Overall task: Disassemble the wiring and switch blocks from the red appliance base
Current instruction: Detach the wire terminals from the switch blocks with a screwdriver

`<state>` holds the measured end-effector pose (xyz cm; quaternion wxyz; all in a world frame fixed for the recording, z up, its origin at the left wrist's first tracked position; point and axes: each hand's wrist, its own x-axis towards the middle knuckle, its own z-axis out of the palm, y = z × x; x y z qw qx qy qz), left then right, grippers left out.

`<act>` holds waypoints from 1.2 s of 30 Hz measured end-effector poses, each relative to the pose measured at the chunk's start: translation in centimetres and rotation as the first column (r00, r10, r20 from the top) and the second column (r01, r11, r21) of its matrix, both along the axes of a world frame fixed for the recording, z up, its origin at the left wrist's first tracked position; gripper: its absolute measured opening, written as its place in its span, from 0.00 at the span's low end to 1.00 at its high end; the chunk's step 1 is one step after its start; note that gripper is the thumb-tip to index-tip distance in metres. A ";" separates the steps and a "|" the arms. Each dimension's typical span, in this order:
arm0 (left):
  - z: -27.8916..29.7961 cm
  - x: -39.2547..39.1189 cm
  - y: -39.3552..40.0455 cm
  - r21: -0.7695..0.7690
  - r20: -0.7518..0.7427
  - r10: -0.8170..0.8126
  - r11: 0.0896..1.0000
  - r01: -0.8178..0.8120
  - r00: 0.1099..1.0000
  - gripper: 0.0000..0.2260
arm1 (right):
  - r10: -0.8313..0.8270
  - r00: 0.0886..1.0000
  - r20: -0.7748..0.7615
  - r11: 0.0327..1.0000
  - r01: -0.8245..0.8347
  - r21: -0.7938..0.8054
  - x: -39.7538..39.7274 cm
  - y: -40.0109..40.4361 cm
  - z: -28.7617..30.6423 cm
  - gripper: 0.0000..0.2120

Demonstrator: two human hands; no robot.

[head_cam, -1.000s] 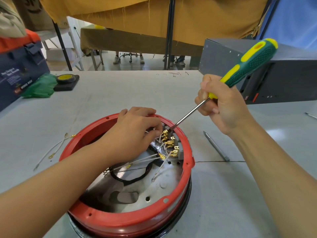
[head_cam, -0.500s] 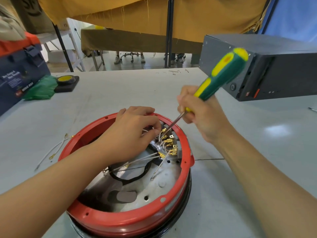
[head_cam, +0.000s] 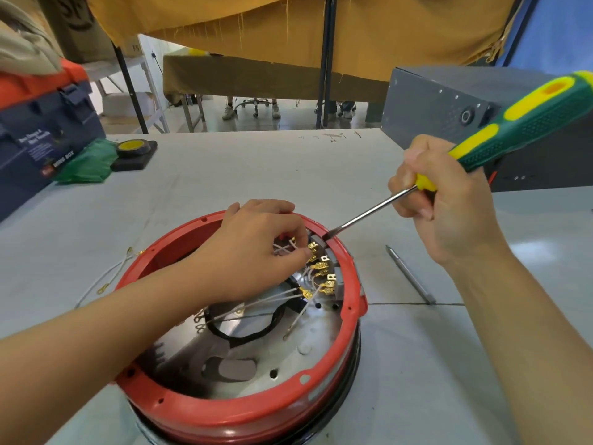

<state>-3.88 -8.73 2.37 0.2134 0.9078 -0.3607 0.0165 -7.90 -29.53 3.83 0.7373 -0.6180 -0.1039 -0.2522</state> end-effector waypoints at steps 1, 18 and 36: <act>0.1 0.0 -0.2 0.012 -0.002 0.007 1.000 -0.007 1.000 0.05 | -0.010 1.000 0.009 1.000 0.010 -0.009 -0.1 0.0 0.0 0.11; 0.1 -0.5 -1.2 0.035 0.072 0.055 0.998 -0.058 0.996 0.06 | -0.017 1.000 0.023 0.995 0.020 -0.094 -0.2 0.4 -0.2 0.13; 0.1 -0.5 -1.2 0.040 0.069 0.027 0.999 -0.030 0.997 0.09 | -0.016 1.000 -0.002 0.995 0.016 -0.096 -0.1 0.5 -0.2 0.18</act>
